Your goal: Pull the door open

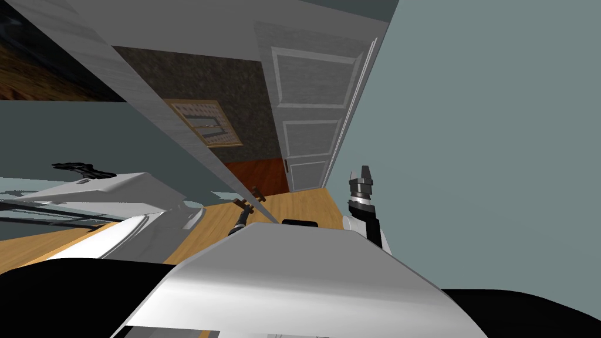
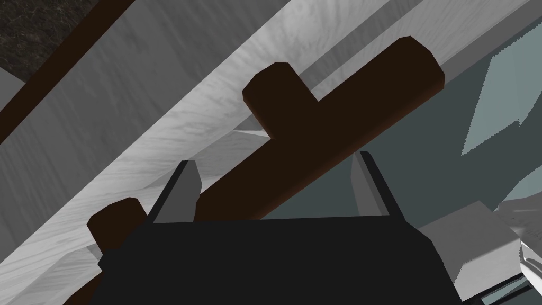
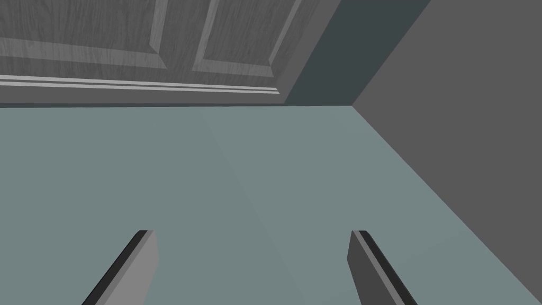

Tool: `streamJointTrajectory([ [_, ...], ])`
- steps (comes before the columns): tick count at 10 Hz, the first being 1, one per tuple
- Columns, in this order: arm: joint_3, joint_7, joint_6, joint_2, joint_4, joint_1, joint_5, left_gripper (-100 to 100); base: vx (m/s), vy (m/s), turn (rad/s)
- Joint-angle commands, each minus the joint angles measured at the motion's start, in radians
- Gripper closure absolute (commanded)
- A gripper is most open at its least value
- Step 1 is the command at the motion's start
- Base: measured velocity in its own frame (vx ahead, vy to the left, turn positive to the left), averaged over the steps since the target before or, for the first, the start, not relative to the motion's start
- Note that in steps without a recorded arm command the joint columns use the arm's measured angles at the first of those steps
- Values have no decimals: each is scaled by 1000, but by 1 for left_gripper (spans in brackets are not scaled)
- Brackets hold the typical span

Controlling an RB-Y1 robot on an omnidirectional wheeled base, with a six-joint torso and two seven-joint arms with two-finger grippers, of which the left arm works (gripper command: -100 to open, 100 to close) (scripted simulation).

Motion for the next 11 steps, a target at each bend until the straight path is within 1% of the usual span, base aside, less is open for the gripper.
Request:
streamJointTrajectory([
  [1, 0, 34, 6, -5, -15, -12, 10, 100, -2, 10, -5],
  [3, 0, 34, 6, -5, -15, -12, 10, 100, 2, 2, -1],
  [4, -12, 29, 6, -1, -13, -1, 5, 100, -48, 9, -12],
  [5, -12, 29, 6, -1, -13, -1, 5, 100, -71, 25, -9],
  [6, -16, 41, 6, -1, -12, -3, 7, 100, -44, 28, -16],
  [11, -16, 41, 6, -1, -12, -3, 7, 100, -11, 7, -2],
])
